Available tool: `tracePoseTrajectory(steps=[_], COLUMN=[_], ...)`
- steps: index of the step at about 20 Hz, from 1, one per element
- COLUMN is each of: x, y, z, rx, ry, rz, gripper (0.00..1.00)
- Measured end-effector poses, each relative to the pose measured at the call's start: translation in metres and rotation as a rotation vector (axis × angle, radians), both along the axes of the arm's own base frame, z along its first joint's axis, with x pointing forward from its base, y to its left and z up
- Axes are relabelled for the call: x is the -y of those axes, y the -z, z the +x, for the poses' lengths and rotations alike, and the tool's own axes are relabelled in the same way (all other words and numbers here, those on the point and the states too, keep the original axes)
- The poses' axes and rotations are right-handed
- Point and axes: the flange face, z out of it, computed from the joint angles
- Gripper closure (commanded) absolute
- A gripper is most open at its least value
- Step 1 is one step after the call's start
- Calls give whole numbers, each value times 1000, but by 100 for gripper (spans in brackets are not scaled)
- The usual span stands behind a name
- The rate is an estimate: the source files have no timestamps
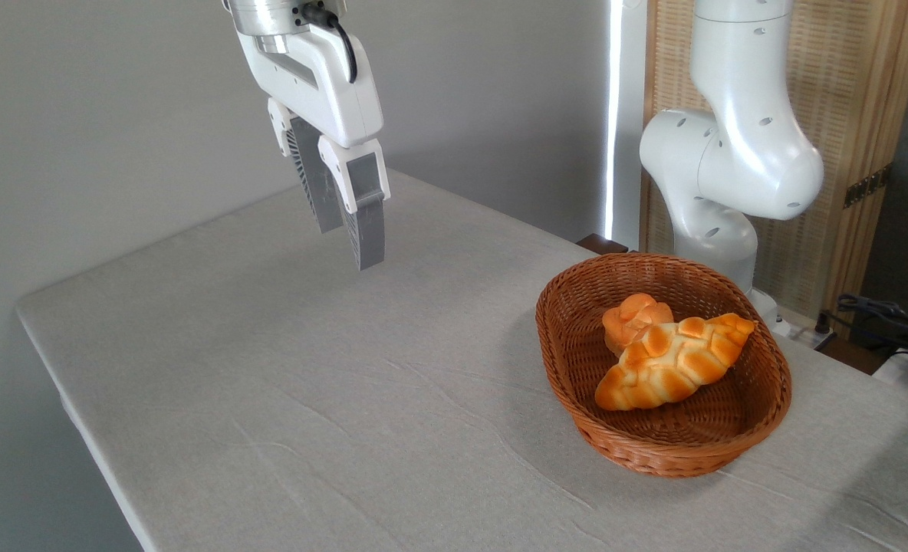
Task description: Put bread into the basket
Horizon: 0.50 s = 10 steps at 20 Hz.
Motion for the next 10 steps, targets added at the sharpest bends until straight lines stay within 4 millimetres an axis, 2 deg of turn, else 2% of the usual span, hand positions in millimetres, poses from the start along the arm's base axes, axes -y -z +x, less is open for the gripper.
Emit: tracePoseTrajectory(steps=[10], x=[-4], y=[1], z=[1], rx=[-6], ry=[-66], rz=[3], gripper=[0])
